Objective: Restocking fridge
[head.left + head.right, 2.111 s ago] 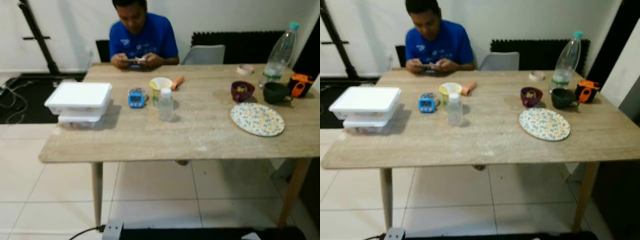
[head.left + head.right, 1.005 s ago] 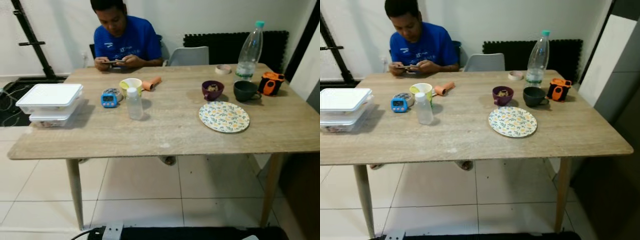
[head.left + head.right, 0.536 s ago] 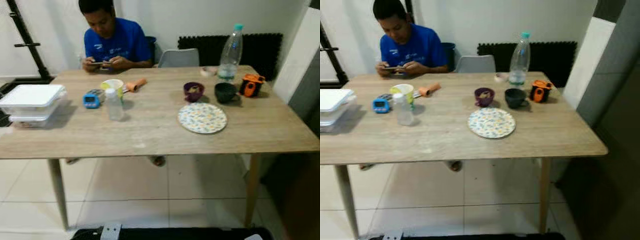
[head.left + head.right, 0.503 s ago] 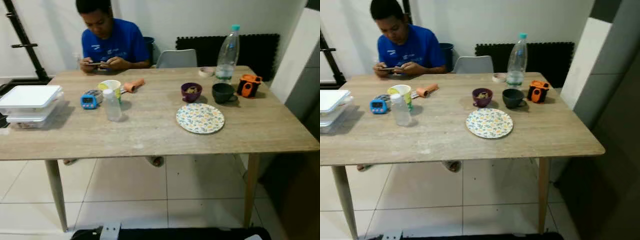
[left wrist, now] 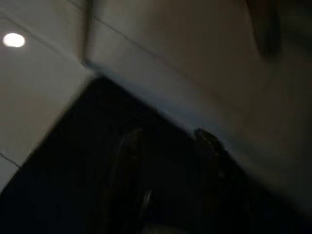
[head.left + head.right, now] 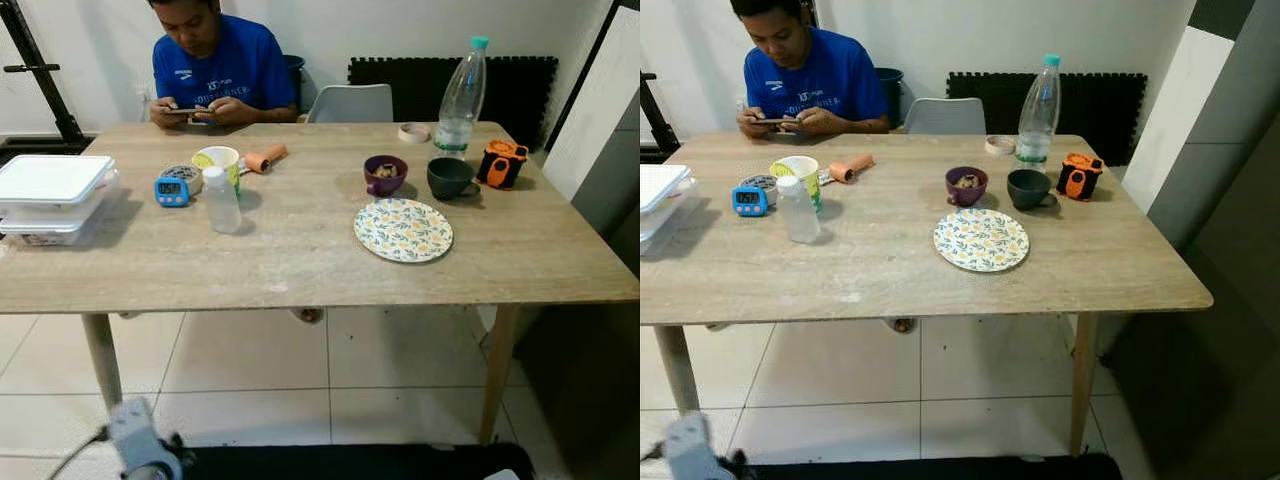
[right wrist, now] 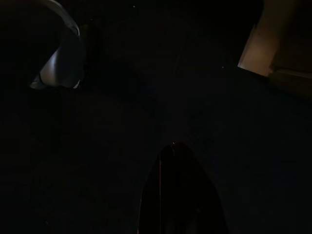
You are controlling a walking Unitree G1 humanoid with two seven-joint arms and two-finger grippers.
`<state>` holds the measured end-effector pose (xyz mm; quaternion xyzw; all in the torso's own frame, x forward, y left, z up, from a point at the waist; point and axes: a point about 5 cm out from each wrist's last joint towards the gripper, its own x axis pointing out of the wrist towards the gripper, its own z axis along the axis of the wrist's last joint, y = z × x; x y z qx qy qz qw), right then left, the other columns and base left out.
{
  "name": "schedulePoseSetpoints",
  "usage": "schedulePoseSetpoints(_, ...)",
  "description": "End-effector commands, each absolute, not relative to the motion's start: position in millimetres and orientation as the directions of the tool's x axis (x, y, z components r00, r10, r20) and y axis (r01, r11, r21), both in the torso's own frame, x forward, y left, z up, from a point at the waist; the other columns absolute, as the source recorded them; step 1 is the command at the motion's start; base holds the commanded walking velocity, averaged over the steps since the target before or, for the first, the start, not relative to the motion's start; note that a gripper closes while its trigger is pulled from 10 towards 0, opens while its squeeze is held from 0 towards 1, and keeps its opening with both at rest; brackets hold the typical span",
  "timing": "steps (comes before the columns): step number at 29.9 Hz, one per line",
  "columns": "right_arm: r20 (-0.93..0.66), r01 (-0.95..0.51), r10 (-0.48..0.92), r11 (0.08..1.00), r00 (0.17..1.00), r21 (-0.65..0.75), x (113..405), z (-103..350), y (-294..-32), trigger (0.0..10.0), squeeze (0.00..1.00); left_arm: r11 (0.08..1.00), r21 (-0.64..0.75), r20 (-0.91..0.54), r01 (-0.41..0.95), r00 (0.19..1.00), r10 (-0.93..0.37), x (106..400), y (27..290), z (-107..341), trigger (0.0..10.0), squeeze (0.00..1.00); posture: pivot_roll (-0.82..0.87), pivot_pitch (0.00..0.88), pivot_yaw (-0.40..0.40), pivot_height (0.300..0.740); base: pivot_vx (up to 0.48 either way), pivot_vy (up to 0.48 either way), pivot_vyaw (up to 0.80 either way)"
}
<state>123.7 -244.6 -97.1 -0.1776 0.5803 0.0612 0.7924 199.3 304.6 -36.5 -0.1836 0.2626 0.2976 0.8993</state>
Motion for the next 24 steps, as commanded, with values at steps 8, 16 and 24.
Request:
schedulePoseSetpoints(8, -0.941, -0.324, -0.11, 0.921, 0.32, -0.217, 125, -96, -247, 10.0, 0.0, 0.452, -0.294, -0.297, -0.842, 0.531, 0.794, 198, 395, 34, 10.0, 1.0, -0.07, 0.034, -0.025, 0.74, 0.0, 0.0, 0.0)
schedulePoseSetpoints(16, -0.941, -0.332, -0.105, 0.918, 0.322, -0.216, 127, -95, -247, 10.0, 0.0, 0.475, -0.401, -0.012, -0.783, 0.523, 0.852, 229, 426, 109, 10.0, 1.0, -0.07, 0.04, -0.027, 0.74, 0.0, 0.0, 0.0)
schedulePoseSetpoints(24, -0.939, -0.383, -0.093, 0.896, 0.331, -0.224, 133, -94, -245, 10.0, 0.0, 0.858, -0.383, 0.352, -0.342, 0.805, 0.478, 328, 365, 206, 10.0, 1.0, -0.07, 0.107, -0.034, 0.74, 0.0, 0.0, 0.0)
